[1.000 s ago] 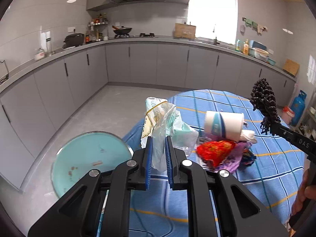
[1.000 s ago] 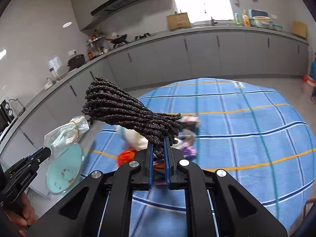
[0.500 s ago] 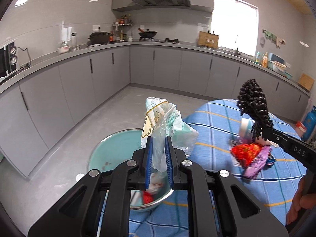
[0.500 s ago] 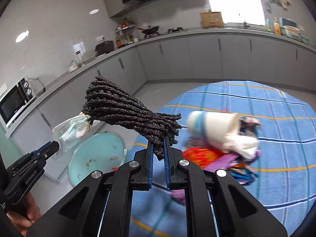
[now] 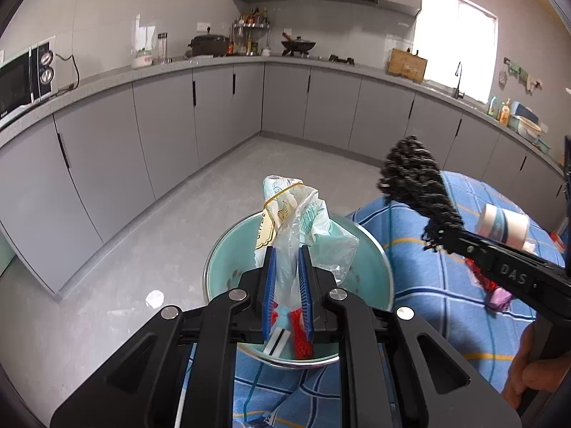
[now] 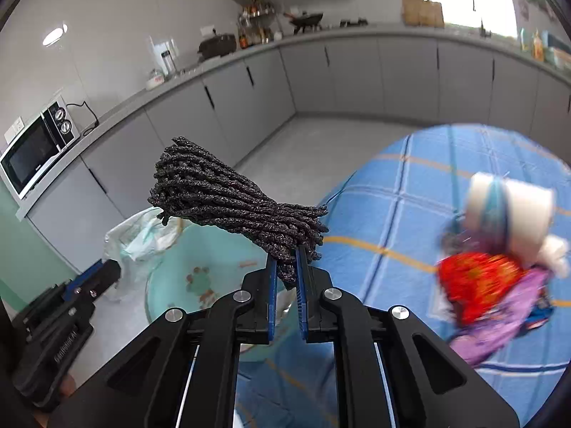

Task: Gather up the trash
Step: 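Carry the bag and scrubber over the teal bucket and open both tools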

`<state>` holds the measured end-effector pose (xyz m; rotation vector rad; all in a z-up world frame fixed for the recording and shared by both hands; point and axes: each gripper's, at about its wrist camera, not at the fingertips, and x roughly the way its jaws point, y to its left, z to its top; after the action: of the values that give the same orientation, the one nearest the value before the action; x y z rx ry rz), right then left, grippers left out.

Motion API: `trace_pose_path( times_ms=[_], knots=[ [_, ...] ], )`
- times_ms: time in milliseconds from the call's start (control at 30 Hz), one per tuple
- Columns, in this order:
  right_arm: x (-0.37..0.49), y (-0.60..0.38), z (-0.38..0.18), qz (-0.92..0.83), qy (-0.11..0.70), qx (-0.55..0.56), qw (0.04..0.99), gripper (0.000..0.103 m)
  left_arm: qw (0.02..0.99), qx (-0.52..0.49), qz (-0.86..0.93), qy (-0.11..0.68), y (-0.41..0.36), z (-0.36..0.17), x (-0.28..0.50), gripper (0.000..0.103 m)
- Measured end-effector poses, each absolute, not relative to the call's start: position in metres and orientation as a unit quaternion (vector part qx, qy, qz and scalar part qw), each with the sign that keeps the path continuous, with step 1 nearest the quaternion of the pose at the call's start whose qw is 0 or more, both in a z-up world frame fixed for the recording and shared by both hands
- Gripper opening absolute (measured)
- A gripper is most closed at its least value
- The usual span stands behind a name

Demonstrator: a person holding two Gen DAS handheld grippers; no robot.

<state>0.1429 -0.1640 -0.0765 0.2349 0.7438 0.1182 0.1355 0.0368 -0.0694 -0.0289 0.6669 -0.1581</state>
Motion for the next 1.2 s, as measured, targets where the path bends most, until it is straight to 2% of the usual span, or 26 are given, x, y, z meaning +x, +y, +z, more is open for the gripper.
trace_pose_path(
  times_ms=[533,567,600,667,700,800,900,1133,1200],
  knots=[
    [0.185,-0.117,-0.122,0.056,0.414,0.114,0.901,0.013,0.922,-0.018,-0.072,0.380,0.049,-0.119,0.166,0.014],
    [0.187,-0.115,-0.124,0.059,0.415,0.115,0.900,0.017,0.921,-0.017,-0.072,0.382,0.049,-0.122,0.167,0.016],
    [0.190,-0.112,-0.128,0.065,0.419,0.115,0.898,0.030,0.920,-0.014,-0.070,0.386,0.049,-0.125,0.168,0.017],
    [0.190,-0.110,-0.132,0.071,0.421,0.115,0.897,0.042,0.918,-0.013,-0.065,0.391,0.050,-0.129,0.169,0.017],
    [0.189,-0.110,-0.132,0.073,0.420,0.113,0.897,0.042,0.917,-0.013,-0.062,0.393,0.051,-0.130,0.169,0.019],
    [0.183,-0.111,-0.127,0.077,0.410,0.103,0.903,0.042,0.918,-0.011,-0.045,0.394,0.054,-0.130,0.167,0.043],
    [0.178,-0.115,-0.120,0.078,0.401,0.103,0.907,0.042,0.920,-0.011,-0.031,0.392,0.056,-0.125,0.165,0.053],
    [0.164,-0.132,-0.104,0.064,0.382,0.111,0.915,0.042,0.926,-0.012,-0.031,0.377,0.050,-0.111,0.156,0.054],
    [0.160,-0.136,-0.101,0.058,0.378,0.108,0.918,0.042,0.927,-0.009,-0.034,0.372,0.046,-0.107,0.154,0.058]
  ],
)
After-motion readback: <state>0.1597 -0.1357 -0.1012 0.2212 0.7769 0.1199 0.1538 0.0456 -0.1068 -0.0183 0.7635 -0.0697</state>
